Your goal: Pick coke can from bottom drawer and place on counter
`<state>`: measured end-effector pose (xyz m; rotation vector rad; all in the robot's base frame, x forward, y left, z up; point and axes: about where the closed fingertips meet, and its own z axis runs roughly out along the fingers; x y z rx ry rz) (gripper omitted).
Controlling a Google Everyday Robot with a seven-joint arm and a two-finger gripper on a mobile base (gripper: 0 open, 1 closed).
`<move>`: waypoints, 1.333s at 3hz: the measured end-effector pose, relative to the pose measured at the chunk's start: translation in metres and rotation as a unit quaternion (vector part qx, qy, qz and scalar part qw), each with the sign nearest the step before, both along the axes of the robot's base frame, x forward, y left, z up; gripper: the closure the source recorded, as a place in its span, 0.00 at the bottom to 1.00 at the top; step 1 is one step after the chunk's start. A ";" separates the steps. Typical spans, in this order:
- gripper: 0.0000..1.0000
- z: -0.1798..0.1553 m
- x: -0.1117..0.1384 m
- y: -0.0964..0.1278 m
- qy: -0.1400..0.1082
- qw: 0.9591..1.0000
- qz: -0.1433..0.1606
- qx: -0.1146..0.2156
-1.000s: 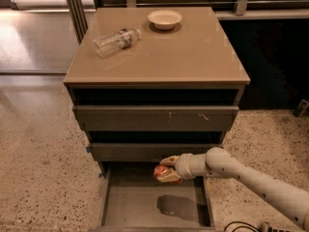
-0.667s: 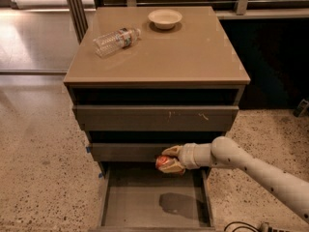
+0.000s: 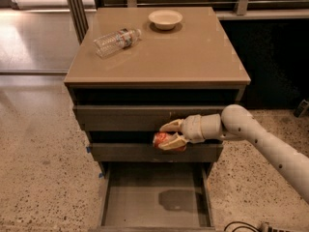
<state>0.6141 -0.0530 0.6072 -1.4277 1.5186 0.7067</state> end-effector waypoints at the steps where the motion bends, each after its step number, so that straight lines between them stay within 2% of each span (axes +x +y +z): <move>1: 1.00 0.001 -0.001 0.001 0.001 1.000 0.001 0.000; 2: 1.00 0.025 -0.016 0.000 0.005 1.000 0.004 0.010; 3: 1.00 0.089 -0.033 0.000 -0.018 1.000 0.008 0.015; 4: 1.00 0.144 -0.035 0.002 -0.055 0.998 0.019 0.011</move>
Offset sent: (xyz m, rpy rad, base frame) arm -0.0350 -0.0068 0.0591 0.0444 0.0181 0.0064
